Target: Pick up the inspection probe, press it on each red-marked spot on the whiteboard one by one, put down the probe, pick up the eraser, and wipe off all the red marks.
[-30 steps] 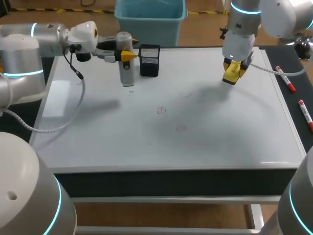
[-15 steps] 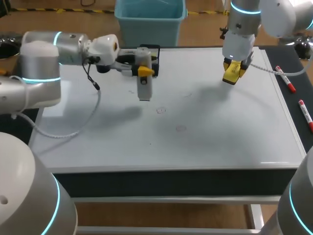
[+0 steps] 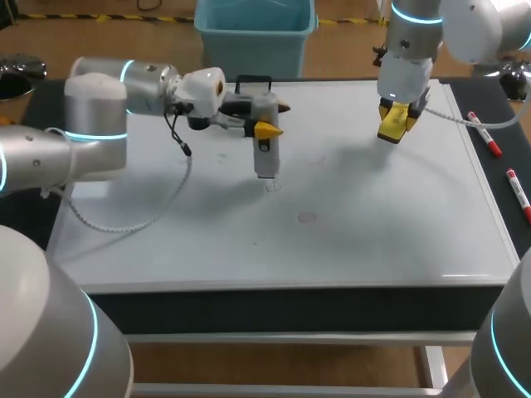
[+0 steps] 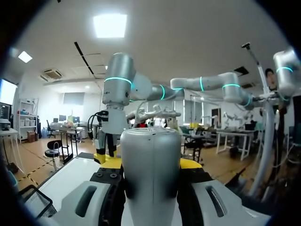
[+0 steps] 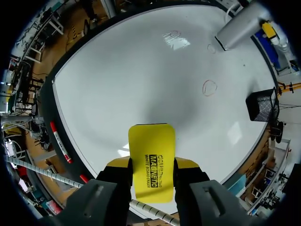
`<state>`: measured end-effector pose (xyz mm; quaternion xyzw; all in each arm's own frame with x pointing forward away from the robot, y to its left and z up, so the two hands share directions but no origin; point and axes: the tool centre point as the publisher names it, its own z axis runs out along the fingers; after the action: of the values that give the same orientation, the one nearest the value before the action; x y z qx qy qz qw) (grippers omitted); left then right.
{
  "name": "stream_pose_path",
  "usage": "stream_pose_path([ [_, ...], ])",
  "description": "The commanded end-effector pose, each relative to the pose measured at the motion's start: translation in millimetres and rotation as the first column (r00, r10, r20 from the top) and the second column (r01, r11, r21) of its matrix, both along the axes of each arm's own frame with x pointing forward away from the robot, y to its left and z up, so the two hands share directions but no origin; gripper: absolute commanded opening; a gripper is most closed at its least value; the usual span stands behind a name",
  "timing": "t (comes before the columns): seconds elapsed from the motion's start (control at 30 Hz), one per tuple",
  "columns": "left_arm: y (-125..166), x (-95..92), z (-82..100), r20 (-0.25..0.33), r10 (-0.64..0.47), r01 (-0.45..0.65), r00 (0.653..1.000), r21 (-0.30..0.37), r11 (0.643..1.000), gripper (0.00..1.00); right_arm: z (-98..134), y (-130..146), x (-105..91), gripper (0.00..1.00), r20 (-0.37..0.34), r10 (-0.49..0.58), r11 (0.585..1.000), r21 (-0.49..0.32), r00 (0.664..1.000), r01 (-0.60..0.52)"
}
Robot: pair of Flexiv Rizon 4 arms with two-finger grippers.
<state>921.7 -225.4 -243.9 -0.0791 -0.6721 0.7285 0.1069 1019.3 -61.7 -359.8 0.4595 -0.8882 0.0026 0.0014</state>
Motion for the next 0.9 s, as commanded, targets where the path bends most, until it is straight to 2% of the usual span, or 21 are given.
stream_pose_path([
  [0.03,-9,5.5,-7.0,0.005,-0.043,0.043,0.999,0.001,0.999,0.00,1,-1,1.0,0.00,-0.002,0.002,1.000,-0.003,1.000,-0.002],
  [0.37,-21,4.3,-17.3,-0.008,-0.069,0.069,0.998,0.007,0.998,0.00,1,-1,1.0,0.00,-0.002,0.002,1.000,-0.003,1.000,-0.002],
  [0.63,-19,2.5,-23.9,-0.024,-0.069,0.069,0.997,0.004,0.998,0.00,1,-1,1.0,0.00,-0.002,0.002,1.000,-0.003,1.000,-0.002],
  [0.9,-20,-1.0,-23.0,-0.020,-0.075,0.075,0.997,-0.003,0.997,0.00,1,-1,1.0,0.00,-0.002,0.002,1.000,-0.003,1.000,-0.002],
])
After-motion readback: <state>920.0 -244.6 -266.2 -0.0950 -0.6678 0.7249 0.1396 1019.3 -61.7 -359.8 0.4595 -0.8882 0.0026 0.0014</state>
